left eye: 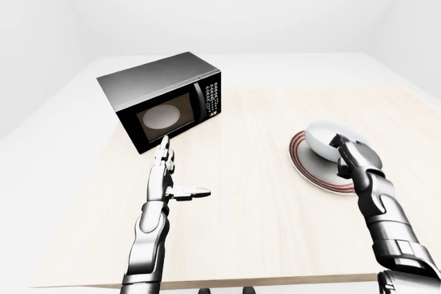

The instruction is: Pick up the white bowl and put it on the plate.

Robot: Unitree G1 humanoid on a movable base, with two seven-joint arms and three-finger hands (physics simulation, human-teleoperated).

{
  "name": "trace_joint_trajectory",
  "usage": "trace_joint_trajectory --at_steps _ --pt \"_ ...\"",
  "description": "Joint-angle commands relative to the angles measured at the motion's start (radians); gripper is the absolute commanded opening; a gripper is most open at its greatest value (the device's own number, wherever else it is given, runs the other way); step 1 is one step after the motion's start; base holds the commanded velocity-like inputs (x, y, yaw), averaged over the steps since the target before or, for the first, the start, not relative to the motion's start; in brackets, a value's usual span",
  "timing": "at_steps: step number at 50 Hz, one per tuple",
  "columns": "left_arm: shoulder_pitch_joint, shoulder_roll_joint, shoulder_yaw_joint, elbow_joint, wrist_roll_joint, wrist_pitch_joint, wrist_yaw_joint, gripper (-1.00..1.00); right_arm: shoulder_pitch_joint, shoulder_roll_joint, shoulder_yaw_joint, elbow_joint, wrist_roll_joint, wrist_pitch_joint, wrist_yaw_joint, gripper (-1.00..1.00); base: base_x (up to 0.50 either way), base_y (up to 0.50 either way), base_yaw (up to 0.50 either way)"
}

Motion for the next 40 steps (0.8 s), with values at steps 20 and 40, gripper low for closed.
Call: trace_joint_trajectory --at_steps 20,40 --pt "0.003 -0.001 -0.001 -0.003 0.000 0.001 0.000 1.00 0.032 0.000 -0.078 -0.331 -0.072 0.030 0.183 1.00 0.00 0.00 0.00" --pt "0.004 0.000 -0.002 0.000 0.002 -0.006 -0.003 1.00 -0.072 -0.056 -0.211 -0.965 0.000 0.030 0.616 1.00 0.00 0.00 0.00"
